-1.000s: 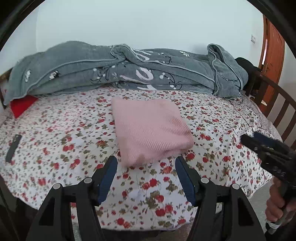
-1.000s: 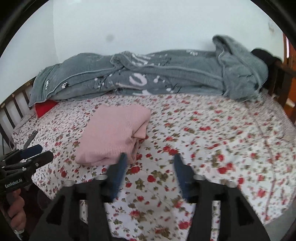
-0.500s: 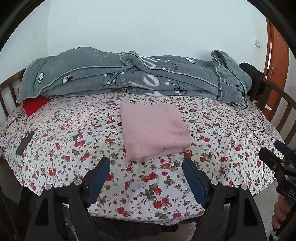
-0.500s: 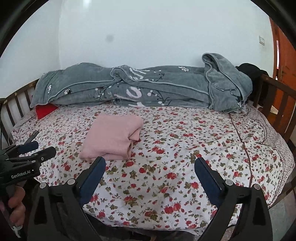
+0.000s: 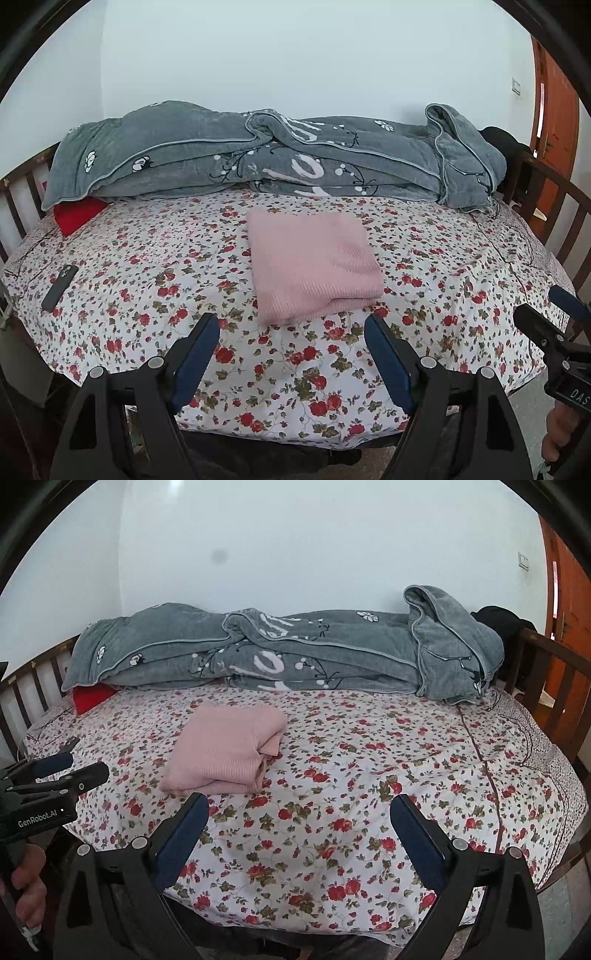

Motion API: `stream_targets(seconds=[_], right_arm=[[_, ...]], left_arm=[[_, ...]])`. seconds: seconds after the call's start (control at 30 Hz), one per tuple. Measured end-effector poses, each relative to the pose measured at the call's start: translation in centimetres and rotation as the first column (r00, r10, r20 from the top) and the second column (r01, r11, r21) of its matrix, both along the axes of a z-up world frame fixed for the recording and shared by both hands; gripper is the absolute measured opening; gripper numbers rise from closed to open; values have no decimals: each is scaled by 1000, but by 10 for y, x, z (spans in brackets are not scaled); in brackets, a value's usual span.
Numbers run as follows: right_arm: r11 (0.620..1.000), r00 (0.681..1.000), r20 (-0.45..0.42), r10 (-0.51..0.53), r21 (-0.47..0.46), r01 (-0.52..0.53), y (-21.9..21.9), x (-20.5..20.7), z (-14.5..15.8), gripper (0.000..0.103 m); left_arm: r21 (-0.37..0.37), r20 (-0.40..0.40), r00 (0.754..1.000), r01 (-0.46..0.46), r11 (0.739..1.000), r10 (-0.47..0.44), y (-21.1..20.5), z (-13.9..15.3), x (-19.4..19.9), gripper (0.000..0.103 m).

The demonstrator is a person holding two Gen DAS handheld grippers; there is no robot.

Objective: Fold small clothes

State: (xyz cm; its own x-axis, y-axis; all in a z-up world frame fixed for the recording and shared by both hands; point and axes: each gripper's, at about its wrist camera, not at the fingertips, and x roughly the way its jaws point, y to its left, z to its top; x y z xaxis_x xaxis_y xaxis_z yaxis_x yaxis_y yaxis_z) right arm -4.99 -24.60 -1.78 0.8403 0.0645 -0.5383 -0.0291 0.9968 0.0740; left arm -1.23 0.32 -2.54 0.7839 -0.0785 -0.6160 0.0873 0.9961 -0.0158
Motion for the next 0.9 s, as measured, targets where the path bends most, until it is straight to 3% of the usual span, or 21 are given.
stream_targets(seconds=[0.9], right_arm=[[1000, 1000, 5, -14, -2, 14, 3, -2, 1, 97]], left_arm=[[-11, 5, 1000, 9, 1000, -9, -2, 2, 0, 80]])
